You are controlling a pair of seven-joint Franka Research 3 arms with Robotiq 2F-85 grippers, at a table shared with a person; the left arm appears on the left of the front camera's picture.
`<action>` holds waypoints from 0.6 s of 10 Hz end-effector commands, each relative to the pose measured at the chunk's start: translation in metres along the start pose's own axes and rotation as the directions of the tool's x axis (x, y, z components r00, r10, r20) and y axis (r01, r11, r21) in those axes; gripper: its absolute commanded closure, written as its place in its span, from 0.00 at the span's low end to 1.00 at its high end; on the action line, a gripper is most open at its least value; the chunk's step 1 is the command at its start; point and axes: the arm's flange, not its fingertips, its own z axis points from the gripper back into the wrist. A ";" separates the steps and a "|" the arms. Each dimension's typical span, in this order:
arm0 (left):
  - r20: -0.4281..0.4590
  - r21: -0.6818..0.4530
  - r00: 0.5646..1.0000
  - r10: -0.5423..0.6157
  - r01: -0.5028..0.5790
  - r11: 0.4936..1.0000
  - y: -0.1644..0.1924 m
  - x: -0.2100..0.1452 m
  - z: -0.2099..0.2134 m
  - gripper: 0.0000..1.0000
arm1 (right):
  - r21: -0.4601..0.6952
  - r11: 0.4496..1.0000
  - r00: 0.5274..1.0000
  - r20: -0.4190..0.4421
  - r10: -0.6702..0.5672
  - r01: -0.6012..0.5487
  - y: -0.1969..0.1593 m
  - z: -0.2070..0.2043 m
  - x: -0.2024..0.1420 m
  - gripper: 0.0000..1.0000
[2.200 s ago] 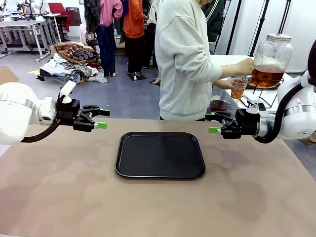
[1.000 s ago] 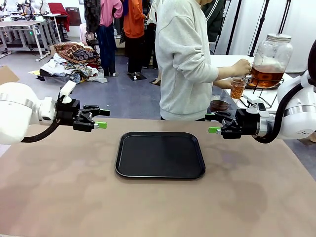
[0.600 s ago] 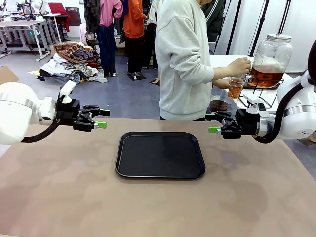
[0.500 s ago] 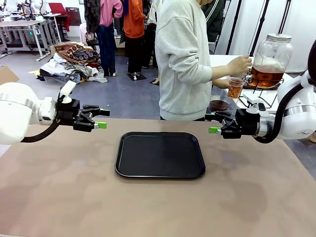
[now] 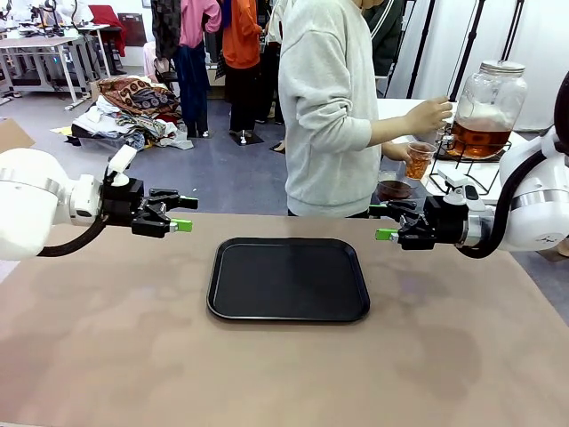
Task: Pour the drink into the iced cup.
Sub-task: Open the gripper to release the iced cup you were holding.
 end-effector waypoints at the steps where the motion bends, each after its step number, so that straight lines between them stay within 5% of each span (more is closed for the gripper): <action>1: 0.005 0.015 1.000 -0.001 0.001 1.000 0.001 0.002 -0.003 0.00 | -0.001 1.000 1.000 -0.001 0.005 -0.005 -0.001 0.000 0.002 0.00; 6: 0.005 0.015 1.000 -0.001 0.001 1.000 0.001 0.002 -0.003 0.00 | -0.001 1.000 1.000 -0.001 0.005 -0.005 -0.001 0.000 0.002 0.00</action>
